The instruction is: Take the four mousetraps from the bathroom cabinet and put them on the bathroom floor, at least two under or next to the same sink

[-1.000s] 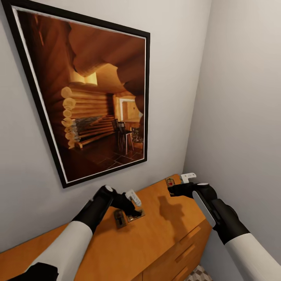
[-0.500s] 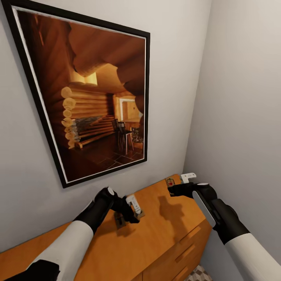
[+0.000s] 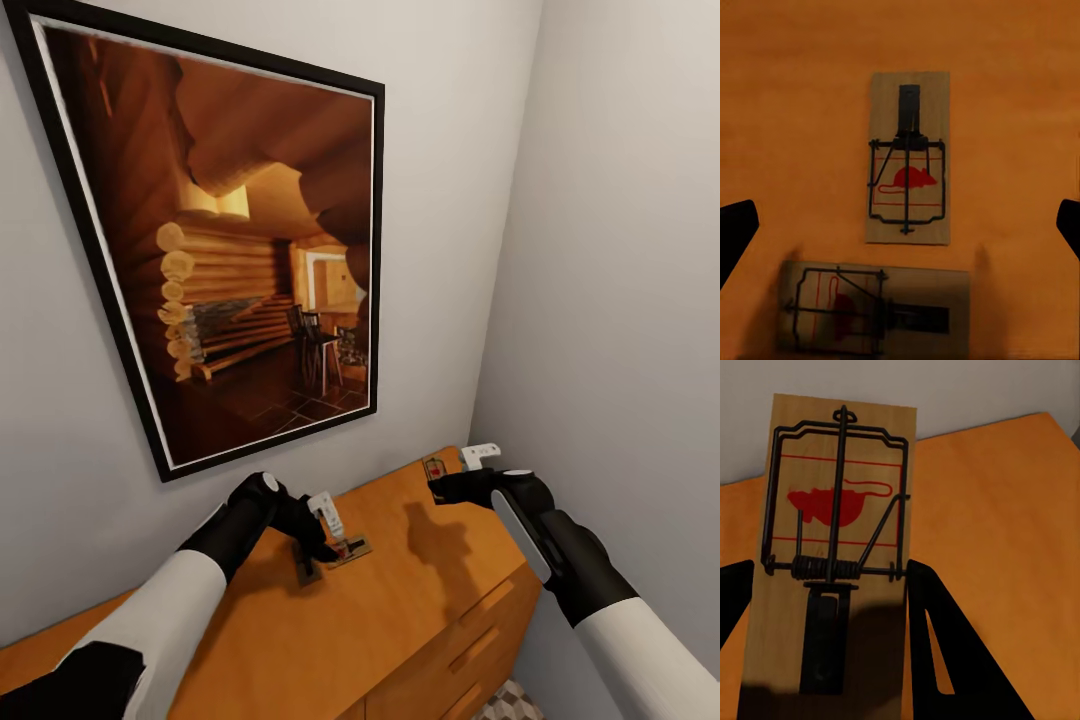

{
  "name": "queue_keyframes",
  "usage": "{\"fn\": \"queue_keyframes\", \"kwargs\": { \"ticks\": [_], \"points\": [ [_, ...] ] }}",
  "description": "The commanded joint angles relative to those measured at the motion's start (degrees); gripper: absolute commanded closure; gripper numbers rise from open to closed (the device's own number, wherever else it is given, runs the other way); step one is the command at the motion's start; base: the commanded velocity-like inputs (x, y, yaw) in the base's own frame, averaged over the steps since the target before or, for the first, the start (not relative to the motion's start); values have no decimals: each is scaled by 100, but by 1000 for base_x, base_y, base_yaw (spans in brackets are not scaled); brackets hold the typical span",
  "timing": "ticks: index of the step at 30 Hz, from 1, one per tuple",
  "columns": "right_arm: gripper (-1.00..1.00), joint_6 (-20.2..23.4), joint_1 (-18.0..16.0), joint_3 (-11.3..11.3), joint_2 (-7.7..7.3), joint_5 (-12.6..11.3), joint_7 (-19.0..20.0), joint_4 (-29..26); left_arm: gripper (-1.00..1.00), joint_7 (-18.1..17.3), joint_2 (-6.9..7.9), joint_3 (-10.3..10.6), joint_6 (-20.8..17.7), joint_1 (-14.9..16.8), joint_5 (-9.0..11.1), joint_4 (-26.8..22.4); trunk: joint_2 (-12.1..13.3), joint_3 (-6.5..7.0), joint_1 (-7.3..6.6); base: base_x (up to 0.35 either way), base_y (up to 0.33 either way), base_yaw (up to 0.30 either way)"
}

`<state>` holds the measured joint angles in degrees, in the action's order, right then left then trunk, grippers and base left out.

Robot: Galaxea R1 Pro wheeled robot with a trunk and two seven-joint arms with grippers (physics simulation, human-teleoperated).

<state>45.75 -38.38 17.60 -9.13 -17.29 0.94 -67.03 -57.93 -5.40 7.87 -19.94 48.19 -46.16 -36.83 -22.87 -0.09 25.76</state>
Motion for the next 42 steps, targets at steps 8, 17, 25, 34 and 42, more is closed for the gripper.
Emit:
{"fn": "queue_keyframes", "kwargs": {
  "ticks": [8,17,25,34,42],
  "points": [
    [100,22,-3,22,-7,-3,11,-3,-100,-69,56,-13,-73,71,2,-112,-5,-3,2,0,0,0],
    [100,22,-3,28,-7,-10,11,-3,-100,-41,4,-7,-75,110,-8,-122,-5,-3,2,0,0,0],
    [100,22,-3,33,-8,-11,11,-3,-100,-36,-87,-8,-151,112,-6,-292,-5,-3,2,0,0,0],
    [100,22,-3,34,-6,-11,11,-3,-100,-45,-214,-18,-794,374,24,-395,-5,-3,2,0,0,0],
    [100,22,-3,34,-6,-11,11,-3,-100,17,-460,-13,-1003,641,-19,-24,-5,-3,2,0,0,0]
  ]
}}
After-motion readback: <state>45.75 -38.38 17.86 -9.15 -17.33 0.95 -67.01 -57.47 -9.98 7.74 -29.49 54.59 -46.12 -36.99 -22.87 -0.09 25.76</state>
